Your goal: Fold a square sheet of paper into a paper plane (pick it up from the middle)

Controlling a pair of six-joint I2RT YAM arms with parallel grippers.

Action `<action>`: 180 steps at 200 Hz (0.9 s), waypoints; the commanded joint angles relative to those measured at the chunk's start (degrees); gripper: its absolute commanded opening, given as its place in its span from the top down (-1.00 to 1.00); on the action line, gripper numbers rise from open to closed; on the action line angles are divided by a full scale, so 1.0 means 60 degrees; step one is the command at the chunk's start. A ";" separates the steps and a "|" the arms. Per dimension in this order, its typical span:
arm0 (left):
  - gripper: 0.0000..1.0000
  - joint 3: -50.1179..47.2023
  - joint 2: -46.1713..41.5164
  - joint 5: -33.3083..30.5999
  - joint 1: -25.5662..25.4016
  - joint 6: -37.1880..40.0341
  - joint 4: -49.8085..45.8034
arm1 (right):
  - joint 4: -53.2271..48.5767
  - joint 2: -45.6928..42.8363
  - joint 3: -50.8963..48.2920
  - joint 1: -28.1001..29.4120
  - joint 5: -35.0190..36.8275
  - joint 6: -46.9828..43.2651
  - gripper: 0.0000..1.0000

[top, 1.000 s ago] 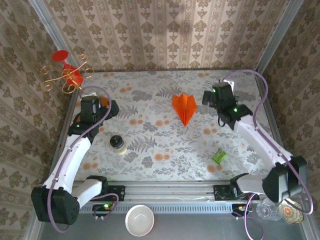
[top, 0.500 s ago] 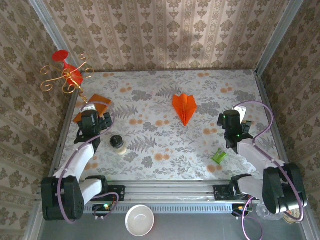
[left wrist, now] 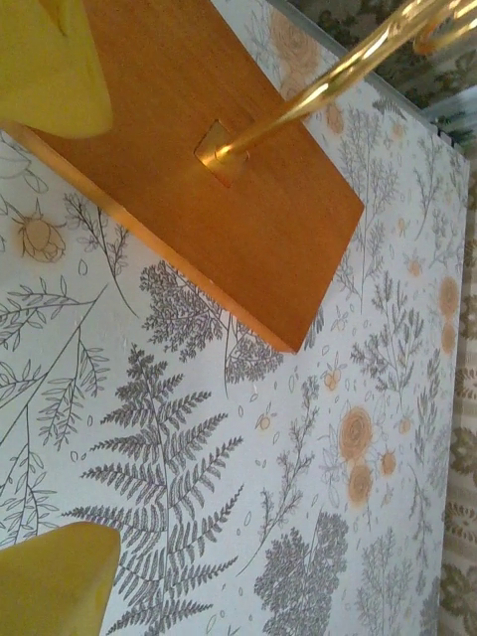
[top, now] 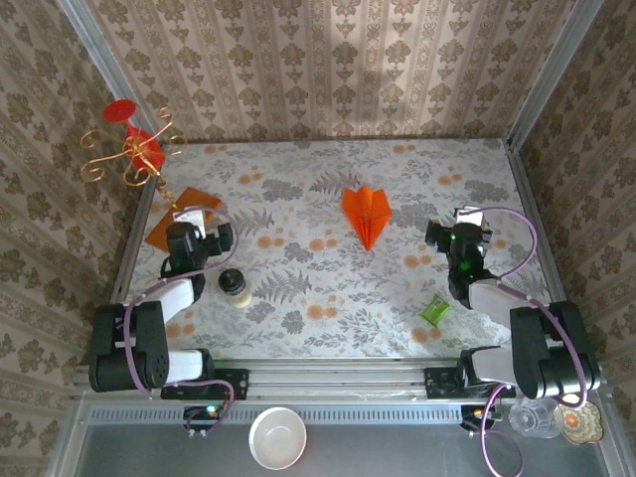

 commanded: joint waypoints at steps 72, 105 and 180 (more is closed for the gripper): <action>-1.00 -0.0012 0.0302 0.1221 0.0099 0.0616 0.0756 | 0.2872 0.1847 -0.0077 -0.0153 -0.1071 -0.0813 -1.00; -1.00 0.0360 0.0613 0.1393 0.0134 0.0963 0.0468 | 0.2917 0.2279 0.0065 -0.0173 -0.1047 -0.0803 -1.00; -1.00 0.0141 0.1773 0.1342 0.0473 0.1138 0.2373 | 0.2920 0.2323 0.0095 -0.0203 -0.0916 -0.0713 -1.00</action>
